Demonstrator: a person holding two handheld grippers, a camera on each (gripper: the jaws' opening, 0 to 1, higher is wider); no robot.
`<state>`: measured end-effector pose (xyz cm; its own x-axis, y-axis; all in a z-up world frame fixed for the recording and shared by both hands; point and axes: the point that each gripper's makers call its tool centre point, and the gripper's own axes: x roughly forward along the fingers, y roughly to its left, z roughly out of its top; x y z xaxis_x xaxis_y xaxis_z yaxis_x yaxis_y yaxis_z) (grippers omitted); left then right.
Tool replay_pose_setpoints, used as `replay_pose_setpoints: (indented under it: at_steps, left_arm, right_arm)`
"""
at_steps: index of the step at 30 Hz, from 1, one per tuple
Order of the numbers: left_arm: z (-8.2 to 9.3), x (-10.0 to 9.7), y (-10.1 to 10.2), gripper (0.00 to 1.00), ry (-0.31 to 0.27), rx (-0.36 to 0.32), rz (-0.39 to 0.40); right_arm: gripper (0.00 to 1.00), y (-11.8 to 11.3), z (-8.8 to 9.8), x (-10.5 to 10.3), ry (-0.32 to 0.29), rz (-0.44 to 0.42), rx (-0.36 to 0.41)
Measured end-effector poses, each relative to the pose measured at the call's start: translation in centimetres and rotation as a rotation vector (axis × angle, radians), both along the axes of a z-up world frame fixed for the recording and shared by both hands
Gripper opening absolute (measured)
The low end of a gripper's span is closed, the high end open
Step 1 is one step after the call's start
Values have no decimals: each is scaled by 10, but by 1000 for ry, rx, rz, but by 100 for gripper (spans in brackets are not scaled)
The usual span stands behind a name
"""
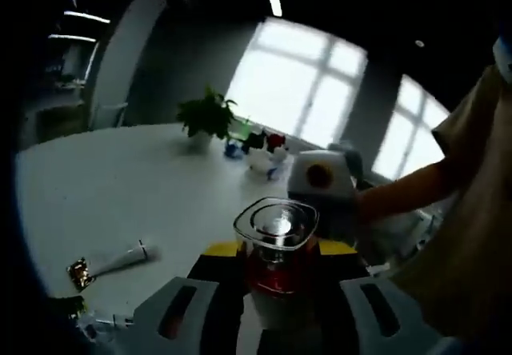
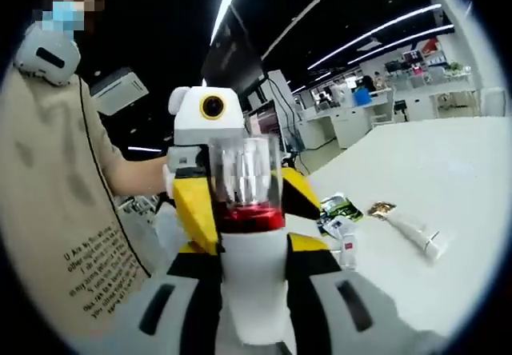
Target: Arrange the skincare products in the storage area until every visible bottle or jar stands upright without overlapping.
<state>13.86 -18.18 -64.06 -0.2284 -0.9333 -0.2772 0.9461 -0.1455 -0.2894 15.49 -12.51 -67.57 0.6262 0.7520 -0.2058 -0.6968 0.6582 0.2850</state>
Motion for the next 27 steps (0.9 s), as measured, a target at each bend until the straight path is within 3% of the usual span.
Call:
replay_pose_setpoints:
  at_steps: [3, 7, 11, 13, 16, 27]
  left_arm:
    - [-7, 0, -13, 30, -44, 5, 33]
    - [-21, 5, -28, 30, -66, 27, 83]
    - [-40, 10, -42, 30, -114, 72, 149]
    - [-50, 10, -49, 30, -137, 98, 171]
    - [-63, 8, -56, 30, -167, 134, 194]
    - [-94, 9, -62, 31, -191, 226, 229]
  right_arm:
    - [30, -13, -10, 2, -41, 7, -69]
    - [30, -33, -27, 5, -47, 2, -131]
    - [30, -48, -45, 7, -67, 18, -195]
    - [30, -56, -57, 8, -86, 38, -267]
    - [30, -63, -72, 7, -78, 50, -312]
    - [30, -71, -104, 6, -76, 138, -329]
